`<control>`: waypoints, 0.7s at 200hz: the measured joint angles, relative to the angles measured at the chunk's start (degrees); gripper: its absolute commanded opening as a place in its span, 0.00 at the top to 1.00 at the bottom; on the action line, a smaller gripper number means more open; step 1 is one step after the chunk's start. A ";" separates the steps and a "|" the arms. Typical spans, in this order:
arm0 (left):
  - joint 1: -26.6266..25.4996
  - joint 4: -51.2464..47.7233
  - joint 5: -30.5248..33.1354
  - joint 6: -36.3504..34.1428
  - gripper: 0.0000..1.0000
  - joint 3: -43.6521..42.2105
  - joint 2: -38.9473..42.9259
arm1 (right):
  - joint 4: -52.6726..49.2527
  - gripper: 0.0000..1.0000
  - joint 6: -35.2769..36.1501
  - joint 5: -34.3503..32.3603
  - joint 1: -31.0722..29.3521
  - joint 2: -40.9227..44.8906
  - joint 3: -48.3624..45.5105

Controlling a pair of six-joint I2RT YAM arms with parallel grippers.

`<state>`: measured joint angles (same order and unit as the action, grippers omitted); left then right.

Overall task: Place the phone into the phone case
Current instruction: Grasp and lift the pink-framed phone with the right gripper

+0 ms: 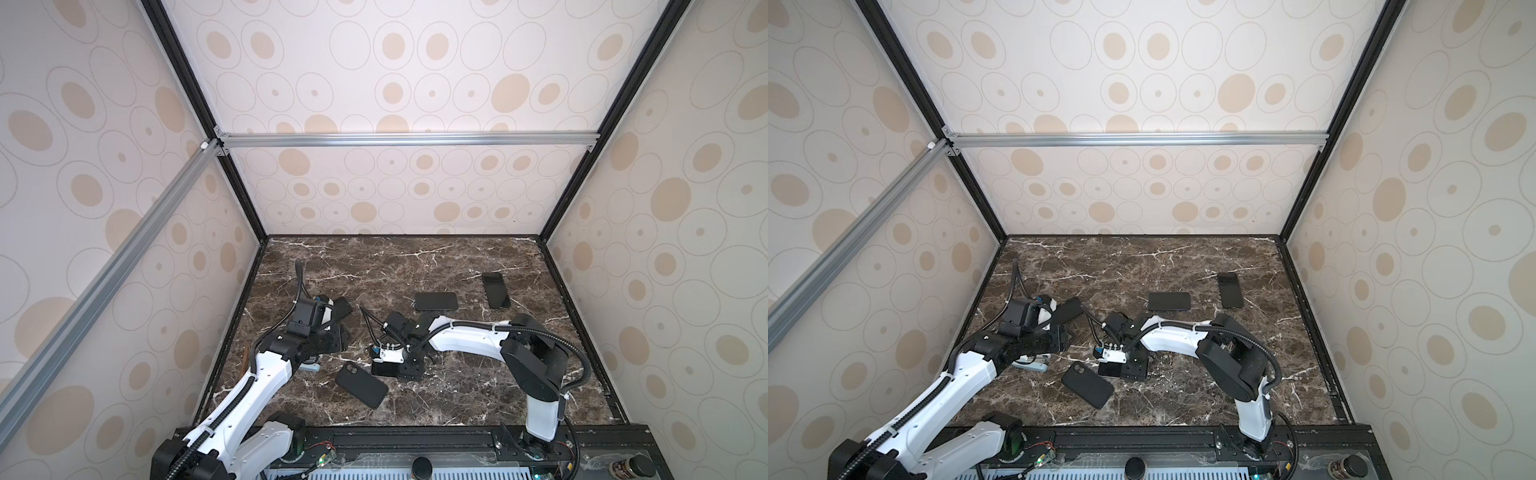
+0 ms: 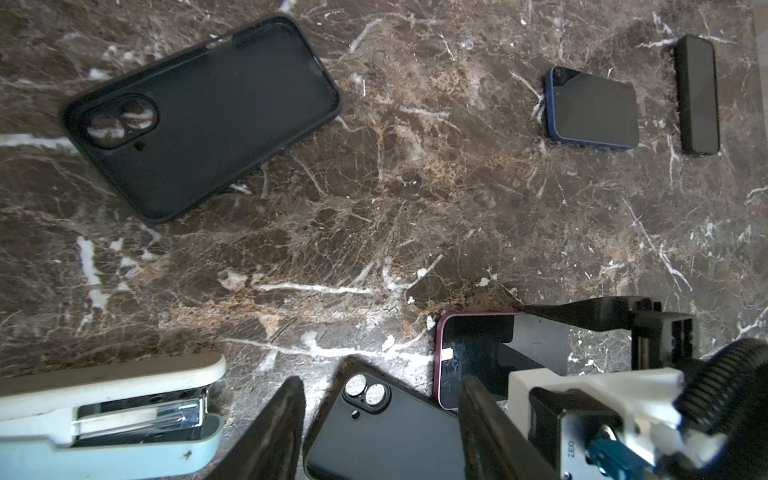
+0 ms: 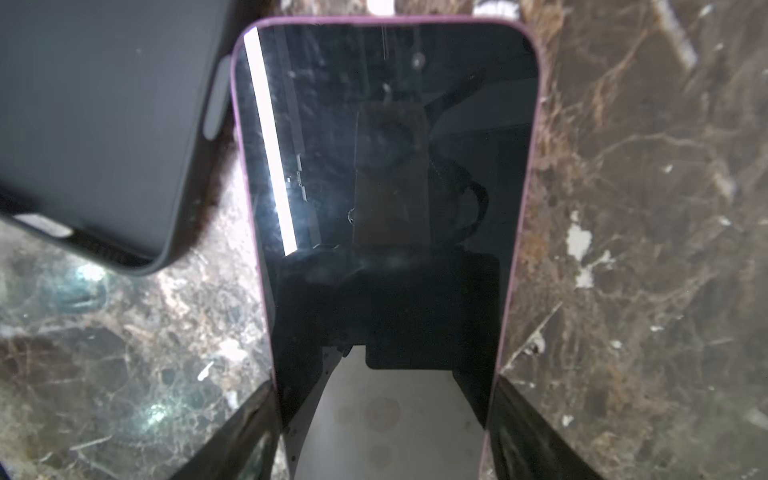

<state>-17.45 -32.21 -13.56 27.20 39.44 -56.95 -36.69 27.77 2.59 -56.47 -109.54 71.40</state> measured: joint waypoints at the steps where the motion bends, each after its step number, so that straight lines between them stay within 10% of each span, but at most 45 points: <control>1: 0.00 0.02 0.00 0.00 0.40 0.00 0.00 | 0.00 0.36 0.00 0.04 0.00 0.02 0.00; 140: -0.02 6.51 -3.21 -0.09 0.41 1.22 -10.80 | 10.45 0.58 -6.99 -6.27 1.64 9.68 -12.44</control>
<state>-17.47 -25.69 -16.78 27.11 40.66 -67.75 -26.24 20.78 -3.68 -54.83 -99.85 58.96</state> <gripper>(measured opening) 0.594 0.725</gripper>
